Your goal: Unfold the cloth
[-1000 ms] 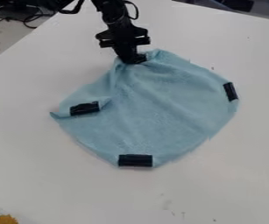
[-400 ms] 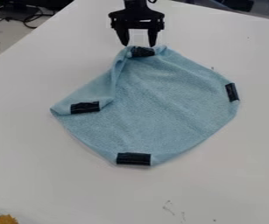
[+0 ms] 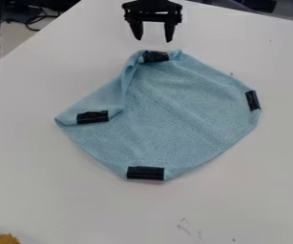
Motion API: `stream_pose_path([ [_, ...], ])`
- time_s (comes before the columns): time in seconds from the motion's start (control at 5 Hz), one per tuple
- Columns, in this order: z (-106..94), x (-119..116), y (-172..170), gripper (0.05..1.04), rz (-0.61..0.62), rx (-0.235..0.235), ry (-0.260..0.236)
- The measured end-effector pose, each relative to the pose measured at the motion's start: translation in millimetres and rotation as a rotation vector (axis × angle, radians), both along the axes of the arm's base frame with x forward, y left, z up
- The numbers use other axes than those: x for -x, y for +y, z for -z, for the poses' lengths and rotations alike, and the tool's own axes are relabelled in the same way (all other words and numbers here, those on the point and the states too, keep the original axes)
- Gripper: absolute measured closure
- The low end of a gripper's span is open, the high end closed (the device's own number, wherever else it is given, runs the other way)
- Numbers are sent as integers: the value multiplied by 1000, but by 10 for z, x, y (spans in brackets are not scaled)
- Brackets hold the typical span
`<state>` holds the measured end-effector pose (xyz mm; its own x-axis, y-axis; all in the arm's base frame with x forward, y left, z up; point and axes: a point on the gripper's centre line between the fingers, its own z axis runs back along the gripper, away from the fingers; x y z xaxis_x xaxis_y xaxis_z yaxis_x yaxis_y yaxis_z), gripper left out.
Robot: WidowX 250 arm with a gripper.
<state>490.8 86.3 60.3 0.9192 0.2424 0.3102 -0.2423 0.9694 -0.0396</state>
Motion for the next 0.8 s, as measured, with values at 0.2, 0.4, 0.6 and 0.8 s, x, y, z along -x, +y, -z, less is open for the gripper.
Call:
stream_pose_path([
  [0.2, 29, 99, -173, 82, 16, -33, 59],
  [0.4, -169, 404, -286, 82, 6, -63, 127],
  [0.6, -337, 901, -392, 82, -77, -95, 127],
  [0.8, -395, 1389, -507, 82, -156, -73, 63],
])
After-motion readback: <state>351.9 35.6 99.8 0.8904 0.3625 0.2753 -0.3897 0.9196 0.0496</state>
